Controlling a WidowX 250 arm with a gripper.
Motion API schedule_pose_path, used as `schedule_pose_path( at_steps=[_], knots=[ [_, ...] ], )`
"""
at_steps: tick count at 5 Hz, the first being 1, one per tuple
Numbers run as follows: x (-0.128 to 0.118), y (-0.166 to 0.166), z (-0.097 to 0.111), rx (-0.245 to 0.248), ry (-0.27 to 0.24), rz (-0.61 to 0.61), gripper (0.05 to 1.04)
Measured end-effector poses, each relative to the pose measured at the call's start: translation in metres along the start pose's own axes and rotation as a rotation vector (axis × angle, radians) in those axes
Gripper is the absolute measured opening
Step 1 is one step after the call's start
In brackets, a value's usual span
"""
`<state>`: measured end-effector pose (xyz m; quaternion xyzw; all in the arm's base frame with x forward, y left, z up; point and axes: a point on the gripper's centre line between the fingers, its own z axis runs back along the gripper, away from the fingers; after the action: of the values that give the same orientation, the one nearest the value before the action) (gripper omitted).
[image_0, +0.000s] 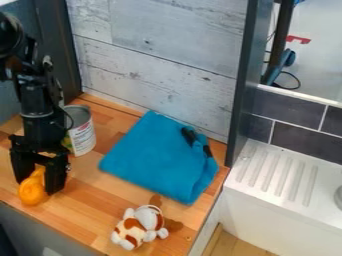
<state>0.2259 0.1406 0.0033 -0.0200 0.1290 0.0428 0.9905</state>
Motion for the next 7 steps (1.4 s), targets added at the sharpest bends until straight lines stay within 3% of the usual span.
schedule_pose_path(
  at_steps=[1,2,3,4,5,6,7],
  knots=[
    [0.004,0.002,0.001,0.003,-0.006,0.005,0.826],
    [-0.007,-0.005,0.004,-0.025,-0.016,0.021,0.820],
    [-0.020,-0.013,0.046,0.007,-0.114,0.012,0.820],
    [-0.033,-0.037,0.061,0.024,-0.118,-0.037,0.820],
    [-0.036,-0.054,0.054,0.018,-0.098,-0.084,0.820],
    [-0.029,-0.079,0.035,-0.026,-0.079,-0.153,0.820],
    [-0.022,-0.097,0.018,-0.035,-0.040,-0.206,0.820]
  ],
)
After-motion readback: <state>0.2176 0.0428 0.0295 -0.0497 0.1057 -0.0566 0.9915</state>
